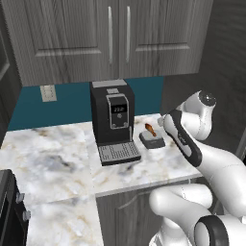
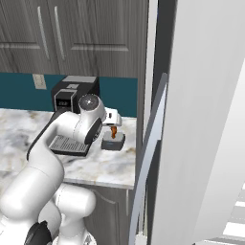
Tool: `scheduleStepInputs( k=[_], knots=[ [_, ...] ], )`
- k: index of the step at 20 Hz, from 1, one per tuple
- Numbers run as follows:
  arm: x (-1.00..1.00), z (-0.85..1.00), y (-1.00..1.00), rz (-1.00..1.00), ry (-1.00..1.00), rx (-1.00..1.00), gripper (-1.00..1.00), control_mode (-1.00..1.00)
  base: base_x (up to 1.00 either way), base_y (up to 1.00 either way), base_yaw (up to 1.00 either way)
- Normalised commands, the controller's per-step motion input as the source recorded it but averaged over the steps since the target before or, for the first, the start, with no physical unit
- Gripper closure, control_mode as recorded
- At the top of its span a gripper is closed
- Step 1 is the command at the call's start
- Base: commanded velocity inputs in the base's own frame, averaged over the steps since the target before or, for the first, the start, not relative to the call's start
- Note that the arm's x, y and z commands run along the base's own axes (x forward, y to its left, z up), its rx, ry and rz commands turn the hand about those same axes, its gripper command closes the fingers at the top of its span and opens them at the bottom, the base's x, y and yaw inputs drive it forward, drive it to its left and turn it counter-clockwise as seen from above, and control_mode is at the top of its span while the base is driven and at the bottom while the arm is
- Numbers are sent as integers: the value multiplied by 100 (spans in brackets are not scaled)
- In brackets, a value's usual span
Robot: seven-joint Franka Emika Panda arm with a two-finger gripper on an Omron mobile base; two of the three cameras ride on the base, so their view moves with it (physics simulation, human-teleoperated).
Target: Take the chicken drumstick from the fridge and place it on the digital scale on the counter by the fridge. Wait a few seconds for a reading, then move it to the plate on the dining counter.
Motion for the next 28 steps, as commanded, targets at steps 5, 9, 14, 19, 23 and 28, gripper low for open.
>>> scheduleStepInputs(
  k=[5, 9, 14, 19, 23, 28],
  knots=[
    [0, 0, 0, 0, 0, 0, -100, -100, 0, 0, 0],
    [0, 0, 0, 0, 0, 0, -100, -100, 0, 0, 0],
    [0, 0, 0, 0, 0, 0, -100, -100, 0, 0, 0],
    [0, 0, 0, 0, 0, 0, -100, -100, 0, 0, 0],
    [0, 0, 0, 0, 0, 0, -100, -100, 0, 0, 0],
    [0, 0, 0, 0, 0, 0, -100, -100, 0, 0, 0]
  ],
)
